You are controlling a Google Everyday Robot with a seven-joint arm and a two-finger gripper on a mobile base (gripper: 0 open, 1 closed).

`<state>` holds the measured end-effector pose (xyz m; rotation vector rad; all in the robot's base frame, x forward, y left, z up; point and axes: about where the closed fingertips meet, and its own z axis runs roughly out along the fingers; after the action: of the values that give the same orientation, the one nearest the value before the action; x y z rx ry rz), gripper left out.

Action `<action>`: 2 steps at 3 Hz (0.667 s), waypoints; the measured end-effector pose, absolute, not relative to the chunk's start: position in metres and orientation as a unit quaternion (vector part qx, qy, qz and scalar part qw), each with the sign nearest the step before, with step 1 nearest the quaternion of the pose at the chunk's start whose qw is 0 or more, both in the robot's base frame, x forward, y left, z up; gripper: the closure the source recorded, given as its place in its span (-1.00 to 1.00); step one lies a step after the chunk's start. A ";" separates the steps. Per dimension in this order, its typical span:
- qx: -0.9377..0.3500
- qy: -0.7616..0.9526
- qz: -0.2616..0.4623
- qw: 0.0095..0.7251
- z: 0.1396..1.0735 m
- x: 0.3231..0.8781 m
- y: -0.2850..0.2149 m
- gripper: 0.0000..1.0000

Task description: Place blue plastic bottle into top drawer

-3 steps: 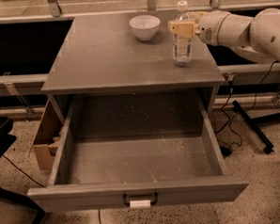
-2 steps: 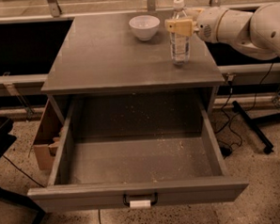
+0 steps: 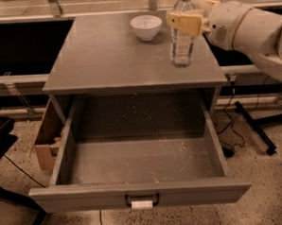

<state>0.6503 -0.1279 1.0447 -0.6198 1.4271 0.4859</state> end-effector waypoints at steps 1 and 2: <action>-0.258 0.647 0.229 0.680 1.005 0.606 -0.114 1.00; -0.271 0.667 0.263 0.643 0.933 0.567 -0.081 1.00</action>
Offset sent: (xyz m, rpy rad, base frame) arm -0.1313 0.1044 -0.2185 0.0096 0.2557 0.1804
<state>0.5673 -0.0806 0.9326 -0.6166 1.5194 0.5983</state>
